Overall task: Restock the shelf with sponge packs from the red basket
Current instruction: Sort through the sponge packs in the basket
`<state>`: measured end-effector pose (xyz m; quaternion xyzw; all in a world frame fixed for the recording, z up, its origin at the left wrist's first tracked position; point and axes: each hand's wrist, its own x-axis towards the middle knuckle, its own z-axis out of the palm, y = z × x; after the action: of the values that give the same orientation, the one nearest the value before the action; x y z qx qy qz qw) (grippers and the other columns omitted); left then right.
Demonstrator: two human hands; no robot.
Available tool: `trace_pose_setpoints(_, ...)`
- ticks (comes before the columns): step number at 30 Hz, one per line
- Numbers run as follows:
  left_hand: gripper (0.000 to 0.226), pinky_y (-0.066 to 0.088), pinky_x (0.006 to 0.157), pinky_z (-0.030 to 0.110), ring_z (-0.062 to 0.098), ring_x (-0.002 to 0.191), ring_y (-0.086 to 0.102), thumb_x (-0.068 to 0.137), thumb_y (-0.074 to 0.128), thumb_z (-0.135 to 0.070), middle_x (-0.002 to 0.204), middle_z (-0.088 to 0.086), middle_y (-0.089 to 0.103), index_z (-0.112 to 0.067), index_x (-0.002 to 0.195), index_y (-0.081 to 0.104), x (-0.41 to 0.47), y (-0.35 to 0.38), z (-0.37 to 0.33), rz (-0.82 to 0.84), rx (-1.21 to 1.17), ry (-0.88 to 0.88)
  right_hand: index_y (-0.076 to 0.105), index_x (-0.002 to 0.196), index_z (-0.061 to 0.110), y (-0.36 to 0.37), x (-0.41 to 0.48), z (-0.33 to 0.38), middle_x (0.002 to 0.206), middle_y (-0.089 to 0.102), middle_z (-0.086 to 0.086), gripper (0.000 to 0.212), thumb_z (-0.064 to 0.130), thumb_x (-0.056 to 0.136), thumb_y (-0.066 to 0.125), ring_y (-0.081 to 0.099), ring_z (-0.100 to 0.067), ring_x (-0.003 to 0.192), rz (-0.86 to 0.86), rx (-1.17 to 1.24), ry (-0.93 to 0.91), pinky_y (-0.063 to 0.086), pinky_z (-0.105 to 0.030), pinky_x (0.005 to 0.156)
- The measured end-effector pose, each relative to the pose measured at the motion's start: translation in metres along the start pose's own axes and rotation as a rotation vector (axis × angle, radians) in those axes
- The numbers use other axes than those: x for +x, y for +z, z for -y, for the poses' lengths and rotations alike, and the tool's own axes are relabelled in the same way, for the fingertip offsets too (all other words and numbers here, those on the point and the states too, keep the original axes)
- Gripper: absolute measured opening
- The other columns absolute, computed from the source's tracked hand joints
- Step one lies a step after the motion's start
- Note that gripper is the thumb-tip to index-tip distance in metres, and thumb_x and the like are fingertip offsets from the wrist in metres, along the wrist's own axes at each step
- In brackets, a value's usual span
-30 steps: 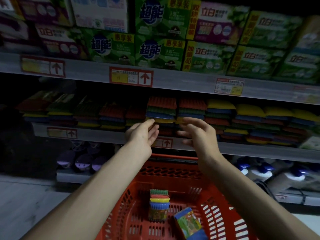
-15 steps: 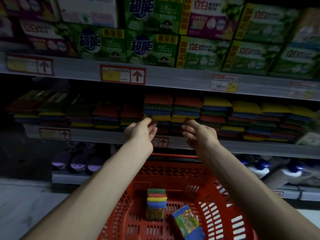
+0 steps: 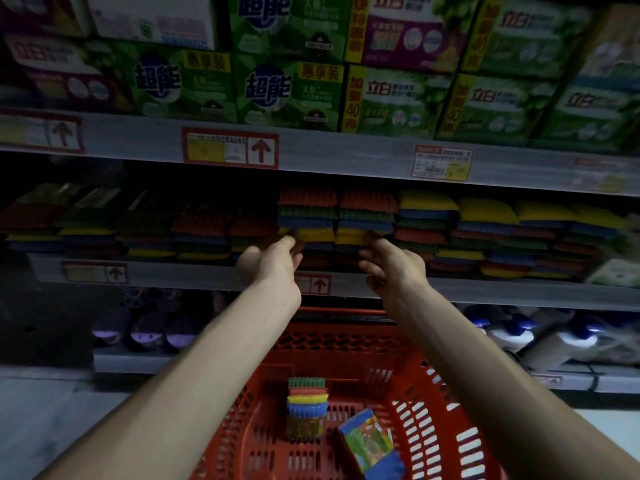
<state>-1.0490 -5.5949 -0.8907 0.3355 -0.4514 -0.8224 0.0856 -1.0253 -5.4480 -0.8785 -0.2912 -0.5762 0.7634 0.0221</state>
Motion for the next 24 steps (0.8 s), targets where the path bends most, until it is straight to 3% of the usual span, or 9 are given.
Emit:
trace_pose_setpoints(5,0.049,0.055,0.049,0.019,0.014,0.067,0.070,0.089,0.073,0.004,0.115,0.019,0.068,0.004,0.135,0.055,-0.002,0.001,0.000,-0.006,0.021,0.010,0.052,0.140,-0.001,0.000,0.000,0.003,0.080,0.074,-0.004,0.045,0.017,0.101,0.064,0.057,-0.003,0.037,-0.022,-0.013,-0.001,0.041,-0.026,0.051)
trace_pose_setpoints(9,0.027,0.056,0.052,0.020,0.017,0.069,0.070,0.088,0.073,0.005,0.112,0.021,0.069,0.005,0.112,0.062,-0.002,0.000,-0.001,0.012,0.025,-0.013,0.044,0.148,-0.002,-0.001,0.000,0.003,0.069,0.075,-0.002,0.056,0.017,0.100,0.066,0.062,-0.005,0.040,-0.025,-0.009,-0.009,0.041,-0.026,0.048)
trace_pose_setpoints(13,0.054,0.060,0.055,0.021,0.016,0.070,0.071,0.087,0.075,0.004,0.113,0.020,0.069,0.007,0.136,0.054,-0.003,-0.001,0.000,0.022,-0.011,-0.005,0.043,0.150,0.001,-0.002,0.000,0.003,0.060,0.074,0.003,0.059,0.019,0.099,0.067,0.064,-0.004,0.043,-0.013,-0.019,-0.005,0.041,-0.027,0.051)
trace_pose_setpoints(19,0.040,0.060,0.056,0.023,0.015,0.067,0.070,0.088,0.075,0.003,0.108,0.019,0.070,0.009,0.124,0.060,-0.008,-0.003,-0.002,0.007,0.024,-0.007,0.040,0.152,0.000,-0.003,0.000,0.000,0.065,0.074,0.001,0.061,0.018,0.099,0.066,0.070,-0.005,0.051,-0.024,-0.036,-0.025,0.046,-0.026,0.053)
trace_pose_setpoints(24,0.049,0.062,0.063,0.025,0.025,0.088,0.074,0.089,0.074,0.003,0.105,0.018,0.070,0.004,0.135,0.057,-0.012,-0.007,-0.006,0.028,-0.033,-0.031,0.046,0.147,-0.003,-0.001,-0.003,-0.002,0.076,0.074,-0.003,0.056,0.019,0.099,0.066,0.071,-0.005,0.052,-0.006,-0.043,-0.020,0.051,-0.025,0.052)
